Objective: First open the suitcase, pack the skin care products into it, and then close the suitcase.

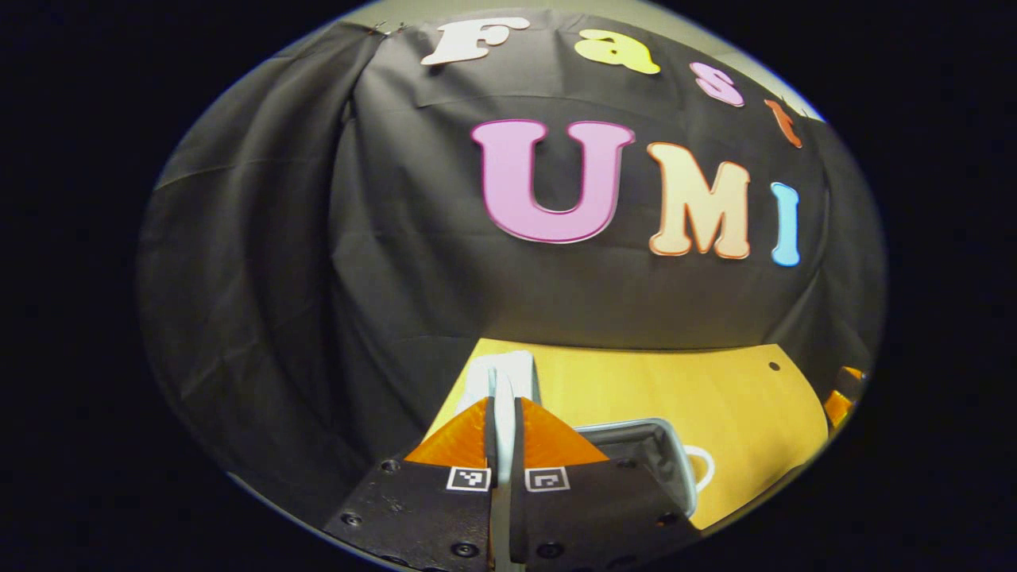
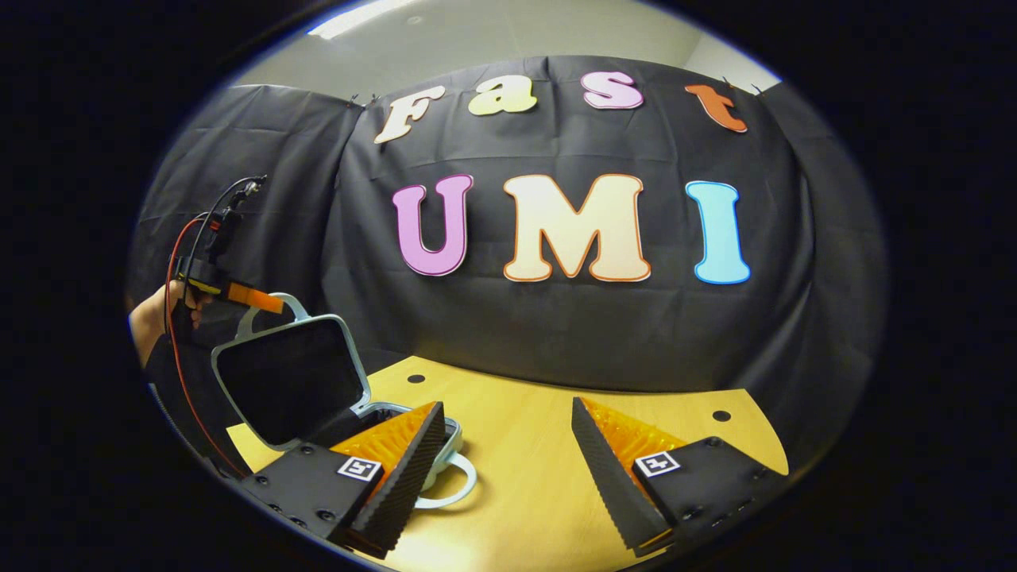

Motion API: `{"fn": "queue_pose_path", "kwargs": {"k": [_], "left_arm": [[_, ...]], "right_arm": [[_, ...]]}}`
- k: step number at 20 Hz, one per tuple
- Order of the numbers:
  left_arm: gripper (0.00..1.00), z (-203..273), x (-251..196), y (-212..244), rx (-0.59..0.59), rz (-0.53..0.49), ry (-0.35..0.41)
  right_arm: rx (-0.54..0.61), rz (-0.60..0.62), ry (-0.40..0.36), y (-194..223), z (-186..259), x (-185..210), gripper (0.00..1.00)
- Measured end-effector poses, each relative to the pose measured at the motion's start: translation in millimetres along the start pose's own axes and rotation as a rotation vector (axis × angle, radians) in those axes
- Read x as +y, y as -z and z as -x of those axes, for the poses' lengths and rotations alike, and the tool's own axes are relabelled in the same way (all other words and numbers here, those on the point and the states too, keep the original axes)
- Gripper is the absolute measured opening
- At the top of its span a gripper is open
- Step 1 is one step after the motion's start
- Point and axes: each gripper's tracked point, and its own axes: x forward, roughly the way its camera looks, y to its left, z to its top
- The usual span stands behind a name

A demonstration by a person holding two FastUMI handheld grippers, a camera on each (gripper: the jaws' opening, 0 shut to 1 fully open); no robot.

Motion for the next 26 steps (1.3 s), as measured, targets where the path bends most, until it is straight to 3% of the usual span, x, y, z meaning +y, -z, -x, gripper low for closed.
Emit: {"fn": "queue_pose_path", "kwargs": {"k": [9, 16, 22, 25, 26], "left_arm": [[0.01, -14, -148, 21, 0.021, 0.036, 0.167], [0.01, -34, -251, 93, 0.125, 0.07, 0.27], [0.04, -61, -297, 157, 0.194, -0.007, 0.25], [0.1, -64, -303, 160, 0.196, -0.005, 0.223], [0.14, -58, -304, 146, 0.148, -0.011, 0.205]], "right_arm": [[-0.002, -0.046, 0.016, 0, 10, -72, 0.99], [-0.006, -0.041, 0.017, -1, 18, -125, 1.0], [-0.012, -0.01, 0.03, -3, 27, -166, 1.0], [-0.016, -0.023, 0.037, -8, 31, -177, 0.99], [-0.03, -0.025, 0.045, -14, 34, -180, 0.99]]}}
